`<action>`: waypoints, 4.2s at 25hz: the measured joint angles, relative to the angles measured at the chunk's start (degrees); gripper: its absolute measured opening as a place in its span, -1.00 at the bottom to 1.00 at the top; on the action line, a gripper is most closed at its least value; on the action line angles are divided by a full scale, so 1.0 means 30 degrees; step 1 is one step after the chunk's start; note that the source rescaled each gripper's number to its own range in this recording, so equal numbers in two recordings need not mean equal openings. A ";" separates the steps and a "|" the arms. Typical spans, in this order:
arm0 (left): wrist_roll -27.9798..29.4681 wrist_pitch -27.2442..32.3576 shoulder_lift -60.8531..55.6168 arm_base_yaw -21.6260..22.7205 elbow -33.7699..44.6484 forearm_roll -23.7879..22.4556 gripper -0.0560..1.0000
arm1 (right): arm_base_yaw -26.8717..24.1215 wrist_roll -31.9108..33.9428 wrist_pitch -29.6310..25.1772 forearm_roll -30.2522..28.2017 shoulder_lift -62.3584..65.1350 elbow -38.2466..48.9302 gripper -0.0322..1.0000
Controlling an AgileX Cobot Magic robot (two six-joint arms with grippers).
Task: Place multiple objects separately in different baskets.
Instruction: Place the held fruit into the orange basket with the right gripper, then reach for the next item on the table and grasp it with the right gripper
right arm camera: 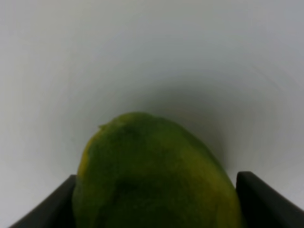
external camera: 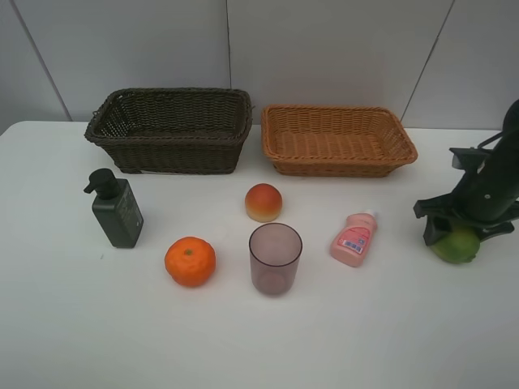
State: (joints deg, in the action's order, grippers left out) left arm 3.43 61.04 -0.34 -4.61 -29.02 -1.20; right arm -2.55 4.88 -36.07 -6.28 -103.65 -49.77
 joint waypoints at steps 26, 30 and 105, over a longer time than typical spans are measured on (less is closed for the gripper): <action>0.0000 0.0000 0.0000 0.0000 0.0000 0.0000 1.00 | 0.5769 -0.0492 -1.0965 -0.0010 -0.3784 -1.6316 -0.44; 0.0000 0.0000 0.0000 0.0000 0.0000 0.0000 1.00 | 0.6140 -0.0492 -1.0825 -0.0033 -0.6384 -2.0094 -0.44; 0.0000 0.0000 0.0000 0.0000 0.0000 0.0000 1.00 | 1.4917 2.0287 -0.3736 -0.6083 -0.6411 -1.3423 1.00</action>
State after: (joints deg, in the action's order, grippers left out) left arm 3.43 61.04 -0.34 -4.61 -29.02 -1.20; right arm 42.20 65.74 -47.28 -24.53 -122.88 -90.04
